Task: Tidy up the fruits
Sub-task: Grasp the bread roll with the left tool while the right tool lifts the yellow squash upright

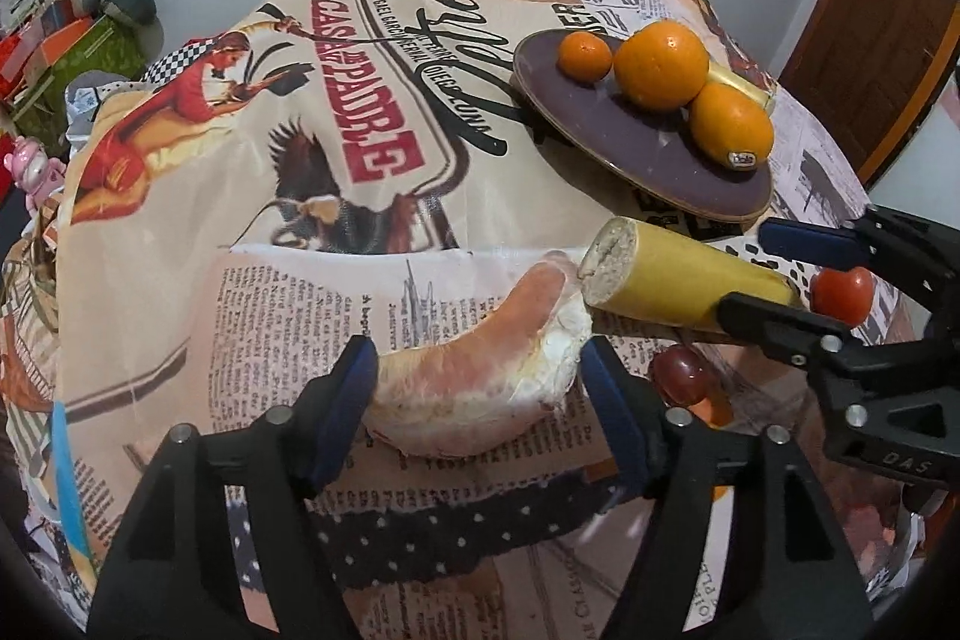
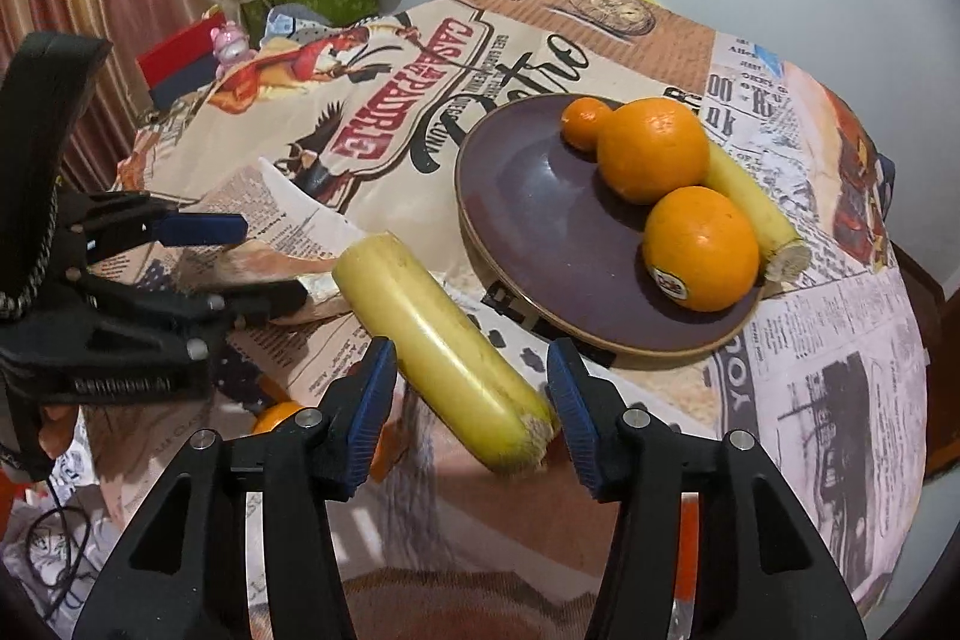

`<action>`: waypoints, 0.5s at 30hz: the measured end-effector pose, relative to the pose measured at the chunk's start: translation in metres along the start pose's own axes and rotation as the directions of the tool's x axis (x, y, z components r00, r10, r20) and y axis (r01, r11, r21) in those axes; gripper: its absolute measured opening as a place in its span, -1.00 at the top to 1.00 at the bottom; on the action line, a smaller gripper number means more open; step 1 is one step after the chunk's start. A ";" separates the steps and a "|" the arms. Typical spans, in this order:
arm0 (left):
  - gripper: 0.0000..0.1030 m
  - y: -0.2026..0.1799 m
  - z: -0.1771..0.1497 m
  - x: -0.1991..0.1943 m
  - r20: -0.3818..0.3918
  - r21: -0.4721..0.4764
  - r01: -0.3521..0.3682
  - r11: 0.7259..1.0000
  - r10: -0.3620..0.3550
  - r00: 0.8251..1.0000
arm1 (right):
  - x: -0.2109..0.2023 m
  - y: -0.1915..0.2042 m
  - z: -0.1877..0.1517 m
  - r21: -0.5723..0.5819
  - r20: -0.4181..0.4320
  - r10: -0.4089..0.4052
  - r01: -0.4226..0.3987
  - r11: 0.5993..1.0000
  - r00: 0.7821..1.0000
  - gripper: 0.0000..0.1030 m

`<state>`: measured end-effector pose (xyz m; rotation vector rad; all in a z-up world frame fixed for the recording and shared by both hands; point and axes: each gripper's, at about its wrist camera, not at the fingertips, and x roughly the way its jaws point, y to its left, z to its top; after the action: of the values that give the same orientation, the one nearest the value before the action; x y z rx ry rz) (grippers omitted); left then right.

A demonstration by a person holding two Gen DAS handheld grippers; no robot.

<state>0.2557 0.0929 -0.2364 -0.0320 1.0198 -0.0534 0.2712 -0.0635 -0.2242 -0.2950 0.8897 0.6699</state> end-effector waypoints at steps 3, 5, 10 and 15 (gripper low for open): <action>-0.47 -0.001 0.001 0.003 0.005 0.014 0.000 1.000 0.000 1.000 | 0.009 0.003 0.003 -0.008 -0.015 0.027 -0.027 1.000 1.000 0.04; -0.49 -0.002 0.001 0.006 0.009 0.024 0.002 1.000 -0.002 1.000 | 0.014 0.006 0.007 -0.016 -0.022 0.036 -0.036 0.999 0.999 0.04; -0.55 0.009 0.003 0.011 0.005 -0.011 0.057 0.998 -0.057 0.998 | 0.024 0.003 0.015 -0.004 -0.029 0.058 -0.058 0.998 0.998 0.05; -0.55 0.009 0.006 0.012 0.004 -0.018 0.057 0.998 -0.056 0.998 | 0.028 0.007 0.018 -0.018 -0.036 0.068 -0.069 0.997 0.997 0.17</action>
<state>0.2672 0.1016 -0.2441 -0.0771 1.0155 -0.0958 0.2903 -0.0380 -0.2353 -0.2955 0.9306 0.7386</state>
